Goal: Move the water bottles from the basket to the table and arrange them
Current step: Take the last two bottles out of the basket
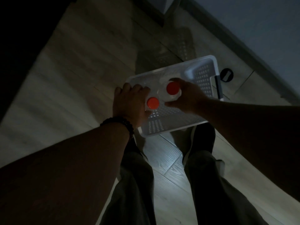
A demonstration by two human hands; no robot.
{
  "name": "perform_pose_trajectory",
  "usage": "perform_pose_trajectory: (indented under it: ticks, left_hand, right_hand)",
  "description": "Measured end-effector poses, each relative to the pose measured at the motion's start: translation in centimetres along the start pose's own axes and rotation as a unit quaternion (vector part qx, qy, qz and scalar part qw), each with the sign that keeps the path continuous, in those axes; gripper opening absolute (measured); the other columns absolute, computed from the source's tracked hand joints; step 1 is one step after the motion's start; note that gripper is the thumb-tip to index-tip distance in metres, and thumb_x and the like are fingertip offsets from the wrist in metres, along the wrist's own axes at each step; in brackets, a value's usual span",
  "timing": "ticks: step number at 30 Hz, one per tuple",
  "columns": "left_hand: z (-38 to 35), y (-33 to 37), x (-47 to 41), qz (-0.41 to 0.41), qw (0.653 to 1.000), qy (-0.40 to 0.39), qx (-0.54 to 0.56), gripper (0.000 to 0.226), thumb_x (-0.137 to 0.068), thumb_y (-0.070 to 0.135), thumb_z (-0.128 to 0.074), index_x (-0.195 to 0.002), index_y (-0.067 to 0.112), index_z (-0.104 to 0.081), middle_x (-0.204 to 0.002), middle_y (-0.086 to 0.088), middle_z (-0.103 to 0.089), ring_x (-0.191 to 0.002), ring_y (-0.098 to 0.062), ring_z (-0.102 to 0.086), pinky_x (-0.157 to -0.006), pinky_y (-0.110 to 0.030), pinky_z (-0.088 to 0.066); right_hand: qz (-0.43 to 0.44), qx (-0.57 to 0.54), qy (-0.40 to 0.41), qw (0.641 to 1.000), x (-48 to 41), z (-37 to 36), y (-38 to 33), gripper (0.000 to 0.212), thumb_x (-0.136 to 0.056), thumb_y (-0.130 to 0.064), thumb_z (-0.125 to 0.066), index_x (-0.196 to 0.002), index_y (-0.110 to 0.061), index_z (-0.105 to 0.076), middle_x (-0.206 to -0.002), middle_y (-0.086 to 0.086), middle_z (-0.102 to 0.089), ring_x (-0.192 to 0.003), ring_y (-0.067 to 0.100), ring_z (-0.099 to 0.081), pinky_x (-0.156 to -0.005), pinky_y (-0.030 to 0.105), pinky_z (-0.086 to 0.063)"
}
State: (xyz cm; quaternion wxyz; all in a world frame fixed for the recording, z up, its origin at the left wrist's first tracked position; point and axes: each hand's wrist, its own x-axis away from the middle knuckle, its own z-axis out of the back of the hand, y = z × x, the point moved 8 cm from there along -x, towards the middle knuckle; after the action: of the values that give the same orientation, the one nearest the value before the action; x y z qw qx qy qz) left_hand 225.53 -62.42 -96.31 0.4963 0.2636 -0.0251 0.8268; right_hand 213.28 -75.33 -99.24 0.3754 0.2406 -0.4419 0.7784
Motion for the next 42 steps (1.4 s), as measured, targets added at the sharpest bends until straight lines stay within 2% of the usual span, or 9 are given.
perform_pose_trajectory:
  ticks: [5,8,11,17,23,26,30,34,42]
  left_hand:
    - [6.6,3.4,4.7,0.027,0.995,-0.037,0.092,0.070,-0.069,0.061,-0.084,-0.123,0.024,-0.058,-0.125,-0.002,-0.063,-0.117,-0.028,-0.057,-0.096,-0.047,-0.042]
    - [12.3,5.2,7.3,0.047,0.983,-0.050,0.170,0.074,-0.063,0.063,-0.085,-0.119,0.023,-0.059,-0.120,0.001,-0.065,-0.114,-0.022,-0.061,-0.097,-0.050,-0.049]
    - [19.0,7.4,10.5,0.087,0.943,-0.049,0.318,0.071,-0.066,0.047,-0.090,-0.122,0.020,-0.056,-0.112,0.011,-0.062,-0.106,-0.007,-0.058,-0.095,-0.031,-0.051]
    - [32.6,11.4,17.1,0.122,0.904,-0.057,0.406,0.075,-0.082,0.027,-0.085,-0.144,0.020,-0.043,-0.117,0.013,-0.053,-0.108,-0.009,-0.052,-0.088,-0.024,-0.043]
    - [43.0,13.5,22.7,0.140,0.870,-0.016,0.473,0.053,-0.082,0.029,-0.083,-0.122,0.024,-0.048,-0.110,0.008,-0.058,-0.098,-0.013,-0.059,-0.068,-0.021,-0.046]
    - [46.9,13.9,25.4,0.144,0.843,0.006,0.518,0.045,-0.081,0.031,-0.084,-0.116,0.026,-0.056,-0.108,0.009,-0.065,-0.096,-0.007,-0.063,-0.073,-0.025,-0.052]
    - [50.8,14.8,27.6,0.151,0.785,0.031,0.600,0.033,-0.077,0.036,-0.081,-0.102,0.018,-0.069,-0.098,-0.003,-0.075,-0.094,-0.023,-0.073,-0.082,-0.043,-0.062]
    - [54.8,16.7,28.8,0.151,0.724,0.039,0.672,0.015,-0.090,0.027,-0.074,-0.100,0.017,-0.071,-0.088,-0.005,-0.077,-0.078,-0.021,-0.074,-0.064,-0.032,-0.057]
    - [61.0,20.6,28.5,0.090,0.681,0.032,0.726,0.034,-0.096,0.040,-0.067,-0.111,0.010,-0.069,-0.094,-0.018,-0.076,-0.077,-0.030,-0.072,-0.078,-0.044,-0.059]
  right_hand:
    - [-0.024,-0.092,-0.030,0.995,8.8,3.8,-2.5,0.067,-0.081,-0.033,-0.085,-0.138,-0.028,-0.050,-0.132,-0.004,-0.061,-0.124,0.017,-0.054,-0.107,0.042,-0.045]
    - [-0.038,-0.181,-0.060,0.981,14.3,7.4,-5.8,0.054,-0.083,-0.023,-0.083,-0.127,-0.033,-0.052,-0.119,-0.013,-0.062,-0.114,0.008,-0.058,-0.098,0.032,-0.049]
    - [-0.056,-0.235,-0.065,0.968,20.0,12.0,-9.1,0.045,-0.087,-0.018,-0.079,-0.117,-0.037,-0.052,-0.112,-0.012,-0.062,-0.101,0.005,-0.061,-0.085,0.031,-0.053]
    - [-0.128,-0.298,-0.047,0.945,32.6,21.0,-14.5,0.062,-0.086,-0.021,-0.080,-0.141,-0.026,-0.051,-0.122,-0.007,-0.062,-0.112,0.018,-0.059,-0.090,0.039,-0.052]
    - [-0.114,-0.396,0.036,0.910,43.0,28.8,-20.0,0.046,-0.086,-0.021,-0.077,-0.129,-0.022,-0.059,-0.122,-0.002,-0.068,-0.113,0.021,-0.065,-0.100,0.042,-0.052]
    - [-0.091,-0.486,0.095,0.864,46.5,31.1,-22.4,0.024,-0.091,-0.020,-0.070,-0.114,-0.019,-0.063,-0.112,0.006,-0.069,-0.099,0.025,-0.068,-0.084,0.039,-0.056]
    - [-0.050,-0.557,0.161,0.813,50.0,33.2,-25.1,0.020,-0.097,-0.027,-0.064,-0.112,-0.015,-0.065,-0.102,0.012,-0.075,-0.090,0.030,-0.074,-0.079,0.045,-0.060]
    - [-0.023,-0.609,0.201,0.767,52.5,35.5,-27.5,0.022,-0.099,-0.033,-0.061,-0.105,-0.012,-0.065,-0.074,0.006,-0.075,-0.066,0.024,-0.072,-0.072,0.042,-0.061]
    - [0.008,-0.590,0.230,0.774,54.5,40.6,-29.2,0.040,-0.091,-0.037,-0.074,-0.110,-0.003,-0.067,-0.083,0.014,-0.076,-0.070,0.028,-0.075,-0.066,0.041,-0.061]
